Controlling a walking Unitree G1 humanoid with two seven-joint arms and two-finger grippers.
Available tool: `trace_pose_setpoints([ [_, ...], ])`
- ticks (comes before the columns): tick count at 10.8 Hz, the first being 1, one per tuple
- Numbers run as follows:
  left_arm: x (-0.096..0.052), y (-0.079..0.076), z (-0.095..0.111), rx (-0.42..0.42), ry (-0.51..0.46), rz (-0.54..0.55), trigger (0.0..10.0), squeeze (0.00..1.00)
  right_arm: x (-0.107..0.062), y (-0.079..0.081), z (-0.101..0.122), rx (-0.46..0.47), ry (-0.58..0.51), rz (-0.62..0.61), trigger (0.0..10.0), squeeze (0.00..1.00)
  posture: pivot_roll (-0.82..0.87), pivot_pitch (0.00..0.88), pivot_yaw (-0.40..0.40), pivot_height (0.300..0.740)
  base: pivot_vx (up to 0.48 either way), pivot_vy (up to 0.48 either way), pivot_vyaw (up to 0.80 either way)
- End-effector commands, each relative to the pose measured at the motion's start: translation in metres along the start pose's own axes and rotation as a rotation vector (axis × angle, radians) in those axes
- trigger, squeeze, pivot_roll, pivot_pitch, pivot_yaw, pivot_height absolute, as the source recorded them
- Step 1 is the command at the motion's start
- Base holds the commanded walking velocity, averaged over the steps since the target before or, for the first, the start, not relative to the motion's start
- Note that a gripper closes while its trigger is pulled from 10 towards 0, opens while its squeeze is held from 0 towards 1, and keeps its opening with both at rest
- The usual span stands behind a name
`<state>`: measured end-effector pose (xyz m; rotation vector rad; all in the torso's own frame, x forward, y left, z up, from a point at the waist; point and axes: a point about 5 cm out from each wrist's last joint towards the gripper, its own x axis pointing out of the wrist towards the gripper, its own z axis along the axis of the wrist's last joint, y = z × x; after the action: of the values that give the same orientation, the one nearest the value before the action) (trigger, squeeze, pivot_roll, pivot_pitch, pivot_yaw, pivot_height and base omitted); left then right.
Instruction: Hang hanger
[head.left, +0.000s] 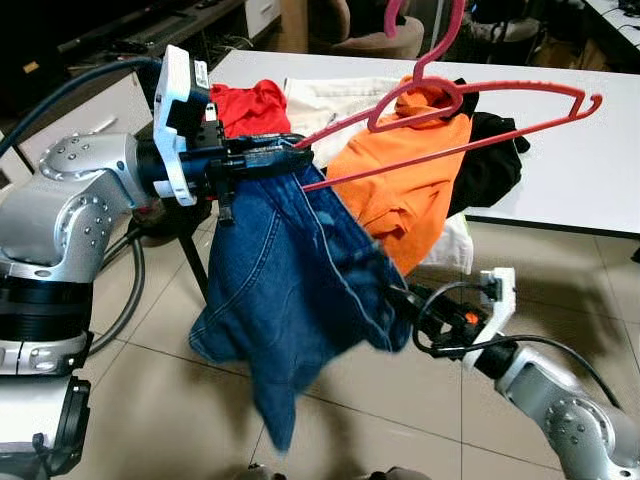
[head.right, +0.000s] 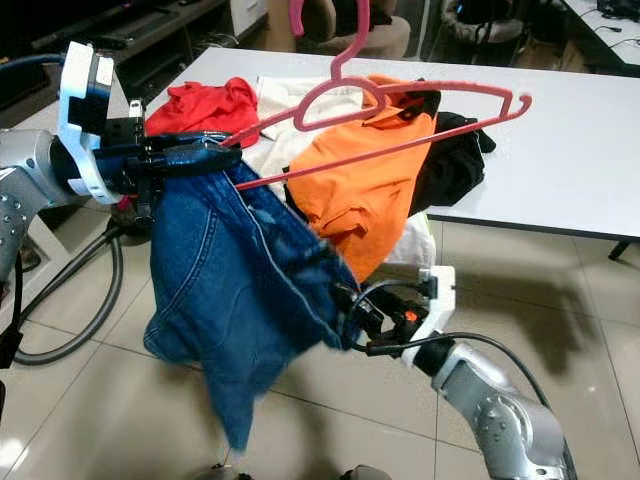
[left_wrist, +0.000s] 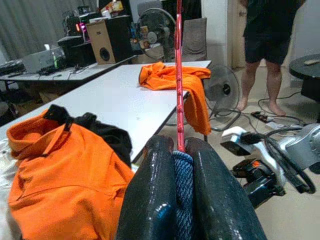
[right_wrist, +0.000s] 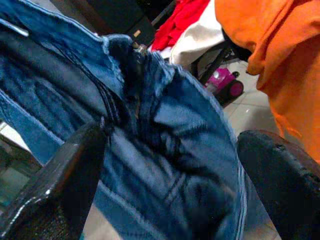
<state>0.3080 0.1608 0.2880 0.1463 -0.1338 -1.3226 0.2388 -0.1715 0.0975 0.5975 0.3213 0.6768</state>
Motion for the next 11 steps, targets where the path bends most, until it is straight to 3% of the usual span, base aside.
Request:
trace_pose_setpoints([
  [1,-0.003,0.0,0.016,0.042,-0.028,0.011,0.0,0.0,-0.004,-0.009,-0.001,-0.024,0.037,-0.063,10.0,1.0,-0.14,0.0,0.054,0.74,0.0,0.0,0.0],
  [3,-0.004,0.001,0.018,0.042,-0.033,0.018,0.0,0.0,-0.009,-0.018,-0.009,-0.009,0.088,-0.133,10.0,1.0,-0.14,0.0,0.055,0.74,0.0,0.0,0.0],
  [5,-0.004,0.0,0.023,0.037,-0.047,0.002,0.0,0.0,-0.013,-0.028,-0.009,0.02,0.062,-0.184,10.0,0.0,-0.14,0.0,0.056,0.74,0.0,0.0,0.0],
  [7,-0.003,-0.002,0.024,0.033,-0.045,-0.008,0.0,0.0,-0.014,-0.021,-0.007,0.069,0.056,-0.11,10.0,0.0,-0.14,0.0,0.055,0.74,0.0,0.0,0.0],
  [10,0.0,-0.004,0.028,0.029,-0.058,-0.032,0.0,0.0,-0.025,-0.024,-0.03,0.091,0.227,-0.078,10.0,0.0,-0.15,0.0,0.062,0.74,0.0,0.0,0.0],
  [11,0.001,-0.005,0.031,0.028,-0.064,-0.045,0.0,0.0,-0.026,-0.026,-0.032,0.102,0.233,-0.079,10.0,0.0,-0.15,0.0,0.065,0.74,0.0,0.0,0.0],
])
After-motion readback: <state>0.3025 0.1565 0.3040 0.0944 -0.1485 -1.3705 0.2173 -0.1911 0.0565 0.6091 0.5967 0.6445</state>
